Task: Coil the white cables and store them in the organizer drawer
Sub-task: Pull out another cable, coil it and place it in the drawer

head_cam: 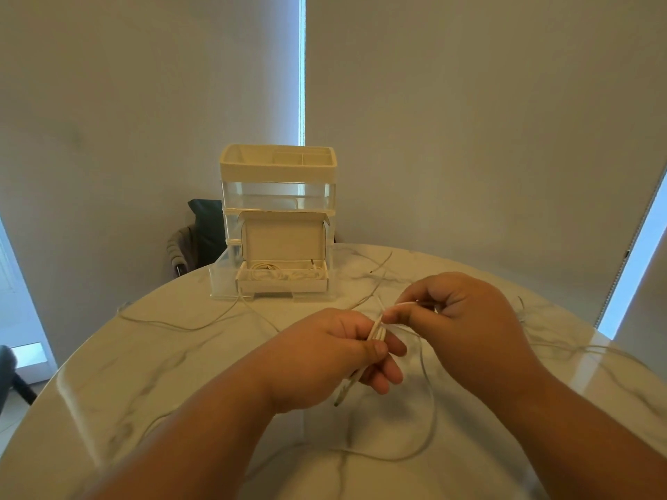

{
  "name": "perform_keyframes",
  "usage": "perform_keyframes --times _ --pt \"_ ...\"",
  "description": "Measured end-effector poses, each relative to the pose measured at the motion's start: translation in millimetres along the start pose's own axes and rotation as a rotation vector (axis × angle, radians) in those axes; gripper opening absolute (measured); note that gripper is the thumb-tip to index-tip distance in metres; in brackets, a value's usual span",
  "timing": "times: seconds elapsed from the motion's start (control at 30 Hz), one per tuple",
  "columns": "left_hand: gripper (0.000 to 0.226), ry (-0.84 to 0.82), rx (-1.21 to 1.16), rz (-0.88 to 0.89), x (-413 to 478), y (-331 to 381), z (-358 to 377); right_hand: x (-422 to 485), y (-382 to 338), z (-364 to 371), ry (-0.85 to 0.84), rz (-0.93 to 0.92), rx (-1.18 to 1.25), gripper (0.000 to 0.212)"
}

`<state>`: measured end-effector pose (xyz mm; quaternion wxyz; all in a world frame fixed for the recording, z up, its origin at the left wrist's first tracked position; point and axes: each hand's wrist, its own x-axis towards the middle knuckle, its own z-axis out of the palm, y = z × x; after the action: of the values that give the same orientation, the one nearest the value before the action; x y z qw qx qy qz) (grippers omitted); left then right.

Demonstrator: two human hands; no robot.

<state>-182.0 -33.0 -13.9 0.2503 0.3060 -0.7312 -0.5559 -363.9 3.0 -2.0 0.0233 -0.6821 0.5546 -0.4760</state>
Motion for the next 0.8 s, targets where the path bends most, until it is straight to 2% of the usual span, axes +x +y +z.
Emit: perform_keyframes --times 0.07,0.17,0.33,0.37,0.5,0.8 --pt "0.029 -0.012 0.038 -0.006 -1.5 2.3 1.3 1.9 5.2 1.9 0.017 0.067 0.033 0.017" --pt "0.037 0.056 0.098 0.027 -2.4 3.8 1.0 2.1 9.2 4.2 -0.028 0.136 0.175 0.022" --pt "0.038 0.142 0.084 0.05 -0.6 0.9 -1.3 5.4 15.2 2.8 -0.178 0.338 0.688 0.016" --pt "0.038 0.143 0.077 0.047 -0.3 0.3 -1.2 6.3 16.3 1.3 -0.163 0.328 0.665 0.017" --pt "0.043 0.122 -0.017 0.069 -1.8 1.7 0.0 6.2 14.1 -1.5 -0.015 0.137 0.275 0.007" --pt "0.04 0.11 -0.395 0.148 -2.8 7.6 3.7 3.1 15.7 11.0 -0.042 0.139 0.305 0.011"
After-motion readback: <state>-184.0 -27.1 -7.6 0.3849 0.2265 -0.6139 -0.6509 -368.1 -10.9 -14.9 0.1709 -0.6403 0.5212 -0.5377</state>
